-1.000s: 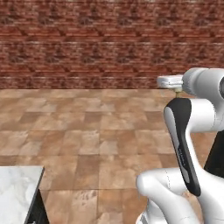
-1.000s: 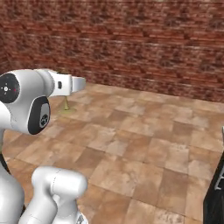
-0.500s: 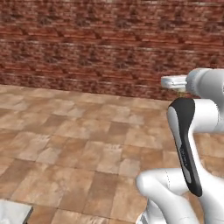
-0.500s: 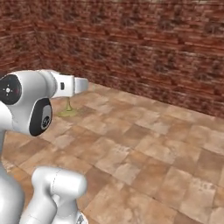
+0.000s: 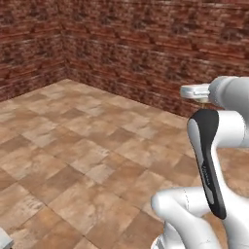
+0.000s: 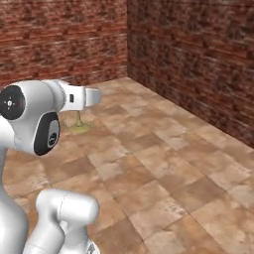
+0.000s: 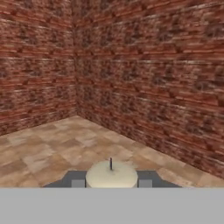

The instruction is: Get the candle and the liquor from the cabinet and move them to the dining counter.

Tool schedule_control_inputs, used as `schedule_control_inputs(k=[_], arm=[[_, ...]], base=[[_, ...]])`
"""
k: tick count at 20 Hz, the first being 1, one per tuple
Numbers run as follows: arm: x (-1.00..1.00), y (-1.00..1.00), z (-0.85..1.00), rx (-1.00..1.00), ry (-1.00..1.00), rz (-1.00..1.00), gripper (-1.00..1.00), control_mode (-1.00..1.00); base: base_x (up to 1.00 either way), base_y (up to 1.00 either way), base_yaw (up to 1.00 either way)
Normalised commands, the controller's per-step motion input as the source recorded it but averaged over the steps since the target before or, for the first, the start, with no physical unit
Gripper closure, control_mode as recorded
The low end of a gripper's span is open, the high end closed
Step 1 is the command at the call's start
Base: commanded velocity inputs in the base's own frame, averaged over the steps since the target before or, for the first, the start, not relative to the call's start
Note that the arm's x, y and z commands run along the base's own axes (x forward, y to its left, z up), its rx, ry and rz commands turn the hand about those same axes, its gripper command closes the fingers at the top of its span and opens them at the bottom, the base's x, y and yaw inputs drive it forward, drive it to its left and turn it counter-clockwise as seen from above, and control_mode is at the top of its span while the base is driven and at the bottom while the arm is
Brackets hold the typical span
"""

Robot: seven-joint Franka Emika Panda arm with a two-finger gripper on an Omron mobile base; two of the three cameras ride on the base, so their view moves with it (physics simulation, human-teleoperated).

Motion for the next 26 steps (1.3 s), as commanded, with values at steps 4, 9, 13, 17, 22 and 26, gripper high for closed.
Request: schedule_control_inputs(k=[4,9,13,17,22,26], arm=[[0.0,0.0,0.0,0.0,0.0,0.0,1.0,1.0],[0.0,0.0,0.0,0.0,0.0,0.0,1.0,1.0],[0.0,0.0,0.0,0.0,0.0,0.0,1.0,1.0],[0.0,0.0,0.0,0.0,0.0,0.0,1.0,1.0],[0.0,0.0,0.0,0.0,0.0,0.0,1.0,1.0],[0.0,0.0,0.0,0.0,0.0,0.0,1.0,1.0]], base=[[0.92,-0.53,0.68],[0.82,-0.7,0.64],[0.8,-0.78,0.61],[0.97,-0.74,0.56],[1.0,-0.48,0.37],[1.0,-0.28,0.22]])
